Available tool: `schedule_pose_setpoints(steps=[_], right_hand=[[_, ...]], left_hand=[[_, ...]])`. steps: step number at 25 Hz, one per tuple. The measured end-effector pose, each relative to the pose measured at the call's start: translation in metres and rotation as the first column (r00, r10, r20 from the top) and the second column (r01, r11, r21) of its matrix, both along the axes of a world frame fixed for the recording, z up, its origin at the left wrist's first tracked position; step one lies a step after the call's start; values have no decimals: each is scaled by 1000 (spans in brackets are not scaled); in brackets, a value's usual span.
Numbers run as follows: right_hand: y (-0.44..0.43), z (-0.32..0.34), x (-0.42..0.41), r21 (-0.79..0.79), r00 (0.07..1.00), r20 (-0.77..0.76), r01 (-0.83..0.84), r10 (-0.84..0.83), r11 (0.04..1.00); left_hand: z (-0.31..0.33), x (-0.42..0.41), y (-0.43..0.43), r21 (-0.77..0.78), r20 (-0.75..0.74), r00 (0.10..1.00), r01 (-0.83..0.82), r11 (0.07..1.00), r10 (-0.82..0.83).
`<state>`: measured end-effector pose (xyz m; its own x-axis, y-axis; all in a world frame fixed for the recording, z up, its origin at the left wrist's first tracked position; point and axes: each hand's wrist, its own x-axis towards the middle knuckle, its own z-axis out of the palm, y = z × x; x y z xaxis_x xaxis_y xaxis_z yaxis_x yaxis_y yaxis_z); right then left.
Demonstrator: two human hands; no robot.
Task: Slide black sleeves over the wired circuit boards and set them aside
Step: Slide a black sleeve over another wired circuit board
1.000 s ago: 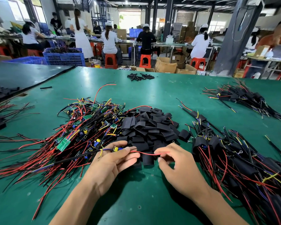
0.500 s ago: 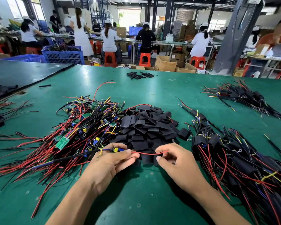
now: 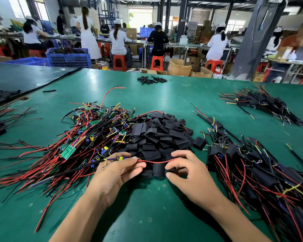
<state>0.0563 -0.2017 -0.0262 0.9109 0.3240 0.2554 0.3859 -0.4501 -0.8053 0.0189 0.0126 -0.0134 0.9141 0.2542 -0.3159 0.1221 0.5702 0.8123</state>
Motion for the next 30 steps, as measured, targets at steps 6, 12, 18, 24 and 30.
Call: schedule_pose_setpoints(steps=[6, 12, 18, 24, 30], right_hand=[[-1, -2, 1, 50, 999, 43, -23, 21, 998], [-6, 1, 14, 404, 991, -100, 122, -89, 907], [-9, -2, 23, 682, 977, -214, 161, -17, 713], [-5, -1, 20, 719, 987, -159, 106, 14, 687], [-1, 1, 16, 677, 991, -131, 114, -33, 727]], left_hand=[[-1, 0, 2, 8, -7, 1000, -17, 1000, 17], [1, 1, 4, 23, 22, 998, -63, 998, 62], [2, 0, 4, 28, 35, 996, -84, 996, 83], [4, -2, 2, 51, 69, 993, -98, 994, 94], [3, -1, 1, 51, 103, 995, 3, 999, -8]])
